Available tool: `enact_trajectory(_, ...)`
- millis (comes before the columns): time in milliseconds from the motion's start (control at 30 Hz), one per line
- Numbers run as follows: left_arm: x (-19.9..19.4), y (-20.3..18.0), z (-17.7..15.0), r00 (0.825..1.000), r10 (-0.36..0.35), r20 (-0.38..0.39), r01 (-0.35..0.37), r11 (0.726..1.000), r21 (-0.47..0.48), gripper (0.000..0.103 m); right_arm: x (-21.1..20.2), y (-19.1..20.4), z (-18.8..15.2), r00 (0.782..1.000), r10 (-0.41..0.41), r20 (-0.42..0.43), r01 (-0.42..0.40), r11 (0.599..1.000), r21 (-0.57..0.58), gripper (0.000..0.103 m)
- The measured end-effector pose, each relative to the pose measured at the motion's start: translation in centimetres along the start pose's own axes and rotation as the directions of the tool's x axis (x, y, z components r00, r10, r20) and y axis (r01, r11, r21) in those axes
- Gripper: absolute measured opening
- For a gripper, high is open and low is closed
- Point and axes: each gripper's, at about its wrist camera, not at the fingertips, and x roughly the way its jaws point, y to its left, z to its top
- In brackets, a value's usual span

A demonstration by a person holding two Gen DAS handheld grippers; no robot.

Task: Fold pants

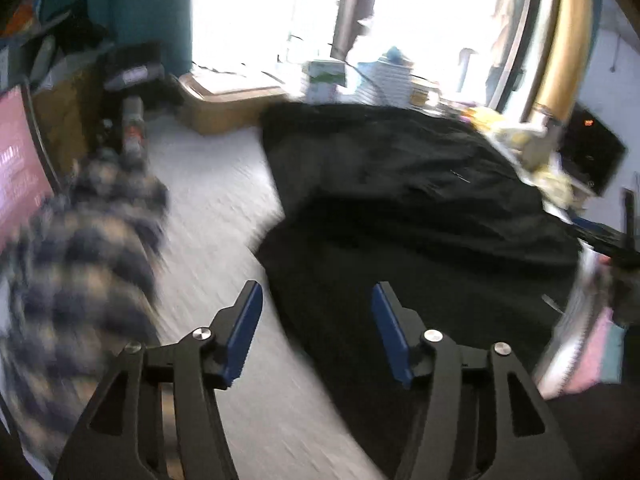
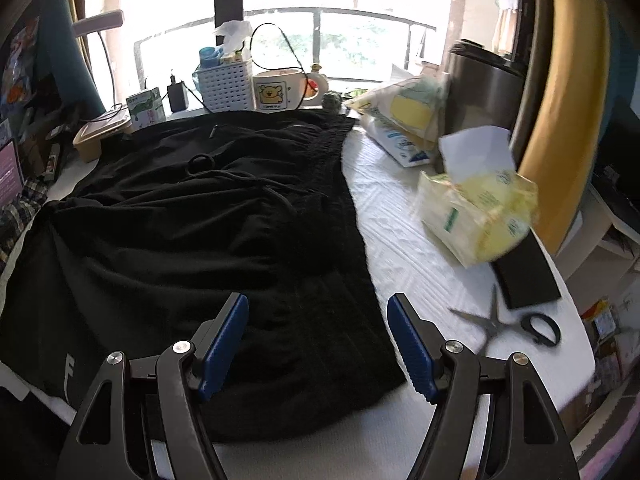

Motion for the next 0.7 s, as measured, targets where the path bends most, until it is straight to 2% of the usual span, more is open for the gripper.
enact_trajectory(100,-0.8,-1.4,-2.3,0.999,-0.040,-0.011,0.040,0.999,0.003,0.062,-0.5,-0.8,-1.0,1.000,-0.016,0.000,0.016,1.000,0.022,0.074)
enact_trajectory(200,-0.8,-3.1,-4.7,0.995,-0.083,-0.054,0.084,0.997,-0.001,0.066,-0.9,-1.3,-2.0,0.999,-0.034,-0.011,0.035,0.999,0.029,0.074)
enact_trajectory(300,-0.3,-4.3,-5.9,0.994,-0.068,-0.084,0.068,0.998,0.006,0.071,-1.4,-1.3,-2.7,0.998,-0.053,-0.017,0.053,0.998,0.014,0.074)
enact_trajectory(400,-0.6,-5.8,-6.8,0.997,-0.016,-0.073,0.020,0.998,0.060,0.072,-2.0,-1.2,-3.4,0.997,-0.076,-0.016,0.076,0.997,-0.020,0.075)
enact_trajectory(500,-1.1,-6.2,-7.1,0.997,-0.036,-0.065,0.041,0.997,0.073,0.072,-2.2,-1.3,-3.9,0.993,-0.113,-0.017,0.112,0.992,-0.057,0.085)
enact_trajectory(567,-0.9,-6.2,-7.2,0.997,-0.026,-0.070,0.032,0.996,0.078,0.073,-2.2,-1.4,-4.1,0.991,-0.130,-0.022,0.128,0.989,-0.072,0.086)
enact_trajectory(700,-0.1,-6.2,-7.1,0.998,0.040,-0.051,-0.036,0.997,0.072,0.073,-2.4,-1.4,-4.3,0.988,-0.152,-0.013,0.150,0.984,-0.098,0.087)
